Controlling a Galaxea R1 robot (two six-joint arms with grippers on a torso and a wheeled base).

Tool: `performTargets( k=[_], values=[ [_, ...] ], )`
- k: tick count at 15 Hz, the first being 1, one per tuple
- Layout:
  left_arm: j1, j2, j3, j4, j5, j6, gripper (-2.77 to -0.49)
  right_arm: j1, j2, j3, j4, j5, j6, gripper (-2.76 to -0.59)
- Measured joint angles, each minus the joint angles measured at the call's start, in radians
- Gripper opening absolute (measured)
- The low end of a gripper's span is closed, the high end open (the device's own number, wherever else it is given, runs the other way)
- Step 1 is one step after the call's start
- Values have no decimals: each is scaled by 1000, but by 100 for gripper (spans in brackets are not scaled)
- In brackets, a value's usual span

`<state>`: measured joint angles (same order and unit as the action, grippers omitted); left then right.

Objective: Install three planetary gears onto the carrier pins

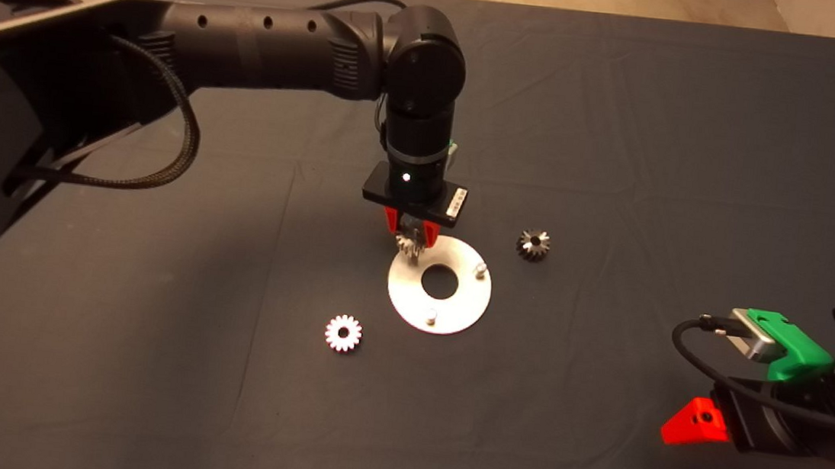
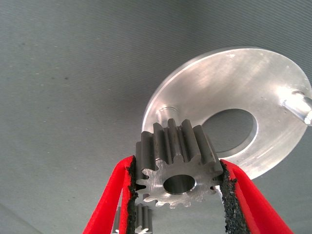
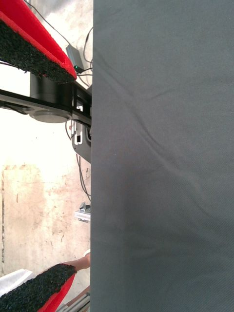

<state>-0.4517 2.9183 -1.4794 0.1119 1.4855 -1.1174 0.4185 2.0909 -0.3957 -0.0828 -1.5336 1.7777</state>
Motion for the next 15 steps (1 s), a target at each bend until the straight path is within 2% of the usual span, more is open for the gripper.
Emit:
performTargets(
  k=[5, 10, 15],
  values=[
    [1, 2, 0, -4, -1, 0, -233, 0, 0, 0, 0, 0, 0, -60],
    [27, 2, 0, -7, -1, 0, -233, 0, 0, 0, 0, 0, 0, -60],
    [27, 2, 0, -7, -1, 0, -233, 0, 0, 0, 0, 0, 0, -60]
  ],
)
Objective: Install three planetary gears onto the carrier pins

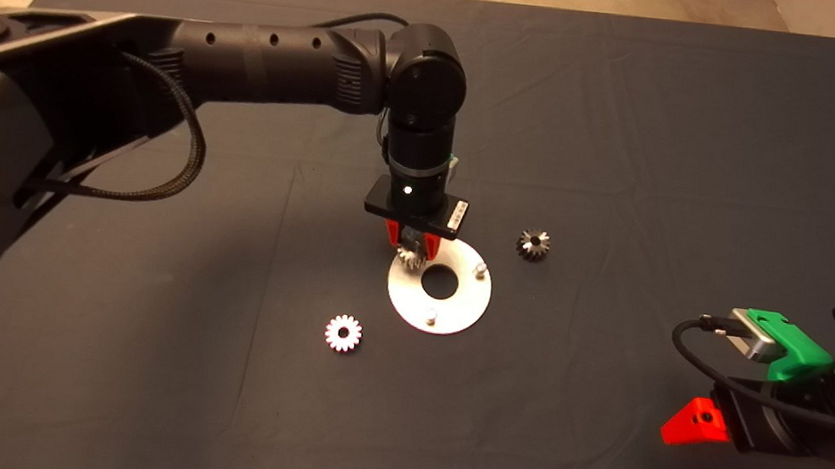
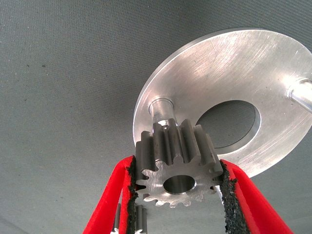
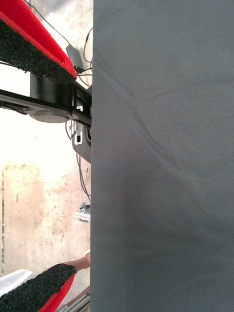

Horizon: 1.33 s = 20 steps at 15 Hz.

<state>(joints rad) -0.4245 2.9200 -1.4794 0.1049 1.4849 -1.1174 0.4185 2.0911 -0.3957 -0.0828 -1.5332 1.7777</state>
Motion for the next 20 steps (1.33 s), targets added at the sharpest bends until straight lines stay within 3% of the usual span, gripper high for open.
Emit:
performTargets(
  k=[18, 20],
  values=[
    [-1, 3, -11, -7, 0, 24, -233, 0, 0, 0, 0, 0, 0, -60],
    [-2, 12, -19, -6, 9, 24, -233, 0, 0, 0, 0, 0, 0, -60]
  ],
)
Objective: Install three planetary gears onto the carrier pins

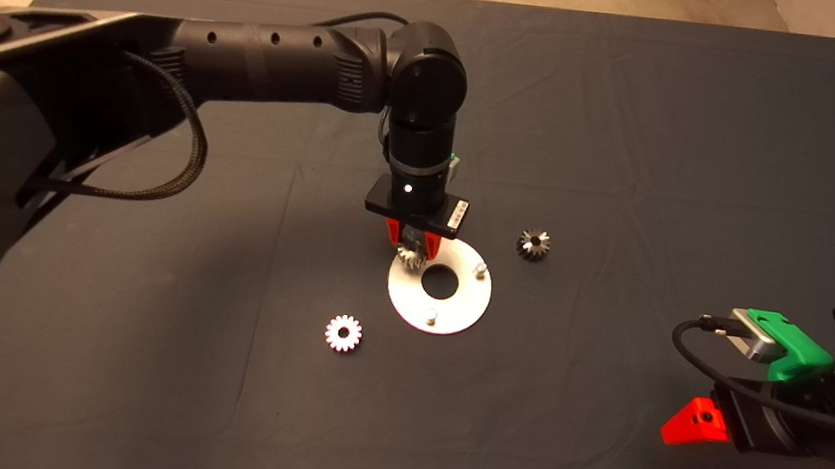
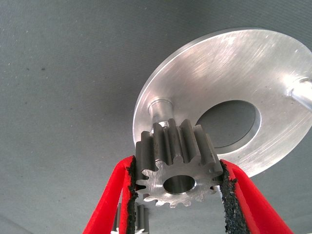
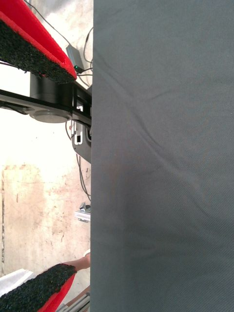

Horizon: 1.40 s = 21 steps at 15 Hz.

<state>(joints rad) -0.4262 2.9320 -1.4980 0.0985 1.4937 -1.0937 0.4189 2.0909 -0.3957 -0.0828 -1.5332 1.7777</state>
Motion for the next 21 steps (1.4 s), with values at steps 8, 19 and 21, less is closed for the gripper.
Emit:
performTargets(
  k=[8, 19, 21],
  values=[
    [-1, 5, -8, 1, 6, 0, -233, 0, 0, 0, 0, 0, 0, -60],
    [-4, 7, -38, 3, 14, 22, -233, 0, 0, 0, 0, 0, 0, -60],
    [-4, 8, -38, 3, 14, 21, -233, 0, 0, 0, 0, 0, 0, -60]
  ],
)
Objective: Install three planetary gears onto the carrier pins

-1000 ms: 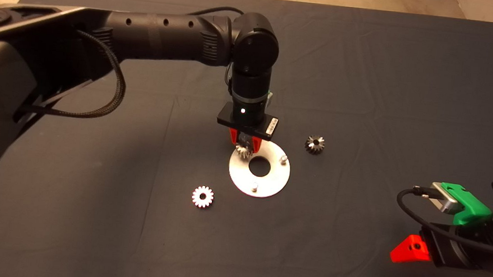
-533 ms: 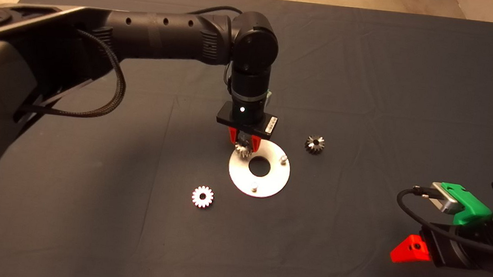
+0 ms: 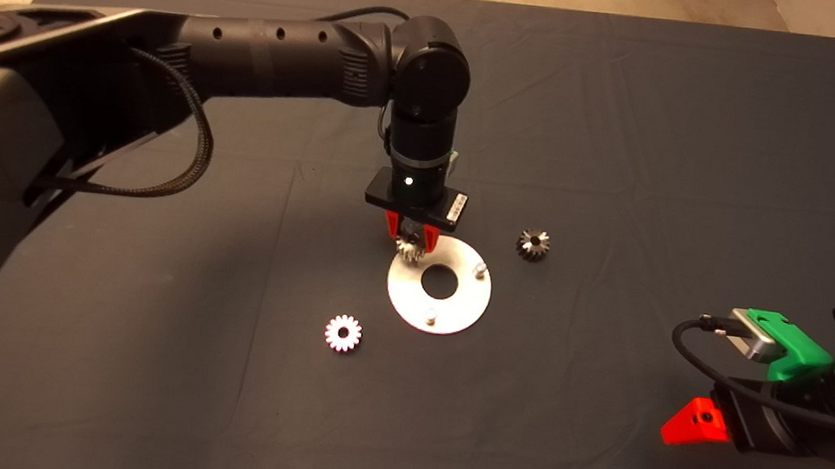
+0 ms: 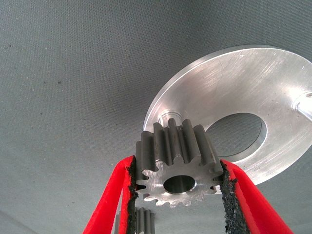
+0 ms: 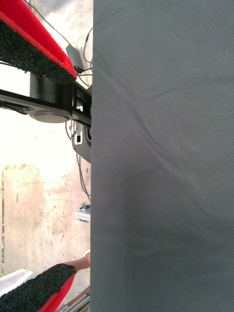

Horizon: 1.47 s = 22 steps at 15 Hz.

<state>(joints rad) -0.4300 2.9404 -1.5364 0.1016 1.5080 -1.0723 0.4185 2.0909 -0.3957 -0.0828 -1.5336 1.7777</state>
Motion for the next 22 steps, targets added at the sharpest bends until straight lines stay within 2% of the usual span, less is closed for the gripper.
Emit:
performTargets(
  k=[22],
  values=[
    [1, 2, -7, -1, -4, 0, -233, 0, 0, 0, 0, 0, 0, -60]
  ],
)
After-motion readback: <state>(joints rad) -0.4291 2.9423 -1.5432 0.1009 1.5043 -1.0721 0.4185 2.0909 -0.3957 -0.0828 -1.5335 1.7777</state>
